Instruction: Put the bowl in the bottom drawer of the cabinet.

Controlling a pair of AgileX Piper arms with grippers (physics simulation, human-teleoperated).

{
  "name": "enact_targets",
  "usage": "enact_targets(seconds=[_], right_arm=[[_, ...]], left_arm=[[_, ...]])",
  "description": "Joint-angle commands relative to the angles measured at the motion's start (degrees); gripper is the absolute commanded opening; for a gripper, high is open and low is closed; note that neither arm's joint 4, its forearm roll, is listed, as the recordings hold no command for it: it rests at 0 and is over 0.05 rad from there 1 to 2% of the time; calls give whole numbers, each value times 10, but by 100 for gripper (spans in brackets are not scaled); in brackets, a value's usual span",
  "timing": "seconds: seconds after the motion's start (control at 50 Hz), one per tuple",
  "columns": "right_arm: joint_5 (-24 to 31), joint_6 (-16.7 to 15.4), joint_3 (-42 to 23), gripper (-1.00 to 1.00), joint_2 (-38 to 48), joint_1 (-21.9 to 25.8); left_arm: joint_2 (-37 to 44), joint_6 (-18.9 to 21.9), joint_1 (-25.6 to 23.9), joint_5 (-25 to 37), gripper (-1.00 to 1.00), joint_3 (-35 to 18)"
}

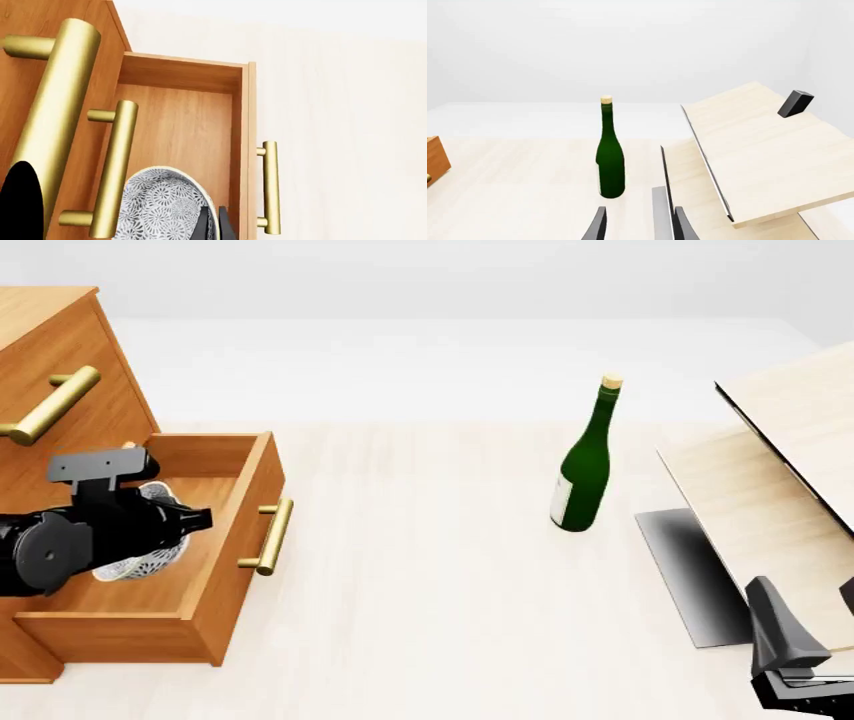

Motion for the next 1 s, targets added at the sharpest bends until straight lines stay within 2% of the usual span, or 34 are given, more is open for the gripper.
enact_targets(seconds=[0.02,0.22,1.0], right_arm=[[0,0,0,100,0,0],[0,0,0,100,0,0],[0,0,0,100,0,0]], left_arm=[[19,9,15,-17,-100,-2],[35,19,33,-27,-100,-10],[99,20,45,-80,-100,-4]])
